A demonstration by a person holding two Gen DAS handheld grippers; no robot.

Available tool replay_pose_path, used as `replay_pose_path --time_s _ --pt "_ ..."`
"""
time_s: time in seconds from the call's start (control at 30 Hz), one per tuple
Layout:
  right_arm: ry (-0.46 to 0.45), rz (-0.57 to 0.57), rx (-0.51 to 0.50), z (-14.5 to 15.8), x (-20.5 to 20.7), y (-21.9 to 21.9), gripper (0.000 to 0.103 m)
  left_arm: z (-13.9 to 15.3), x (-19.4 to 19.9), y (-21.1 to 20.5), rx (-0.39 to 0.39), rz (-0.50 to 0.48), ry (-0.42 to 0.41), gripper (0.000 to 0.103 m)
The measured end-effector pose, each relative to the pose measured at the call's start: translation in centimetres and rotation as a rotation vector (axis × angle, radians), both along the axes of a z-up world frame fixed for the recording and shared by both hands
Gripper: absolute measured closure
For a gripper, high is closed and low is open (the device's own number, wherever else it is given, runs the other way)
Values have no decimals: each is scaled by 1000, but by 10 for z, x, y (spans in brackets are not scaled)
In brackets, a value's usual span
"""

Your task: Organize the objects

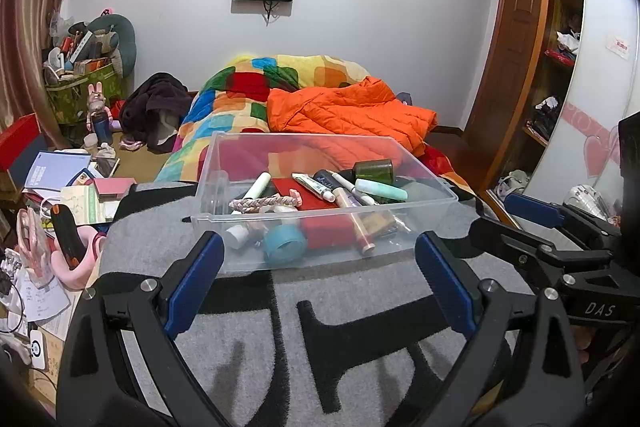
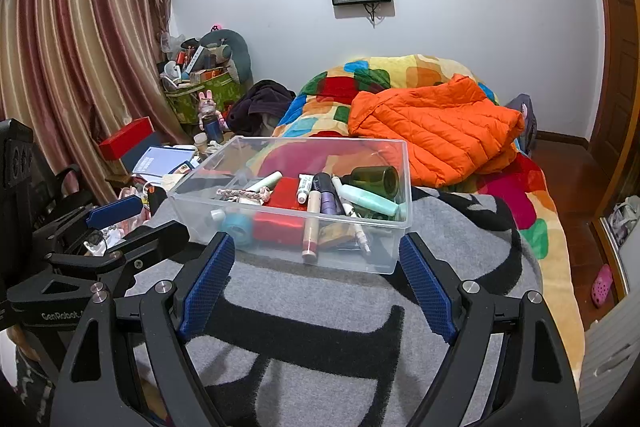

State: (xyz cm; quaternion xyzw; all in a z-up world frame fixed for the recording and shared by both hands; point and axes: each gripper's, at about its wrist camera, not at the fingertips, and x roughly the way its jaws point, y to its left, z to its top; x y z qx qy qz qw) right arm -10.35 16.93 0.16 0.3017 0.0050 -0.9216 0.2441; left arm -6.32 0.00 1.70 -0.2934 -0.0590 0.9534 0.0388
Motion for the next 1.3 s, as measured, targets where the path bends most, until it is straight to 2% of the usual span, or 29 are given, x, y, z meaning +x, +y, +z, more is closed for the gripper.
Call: replay_pose_path --time_s 0.63,0.87,1.1,1.3 --pt "3 -4 -3 -1 1 1 21 2 2 5 -21 -19 8 5" --pt "2 -7 -5 0 0 2 21 0 0 1 16 -17 -9 5" --pt "-3 -6 -10 -1 0 3 21 -1 1 2 11 -16 -7 5" --pt "-6 -6 -14 -1 2 2 21 -5 -2 -1 31 -24 -42 5"
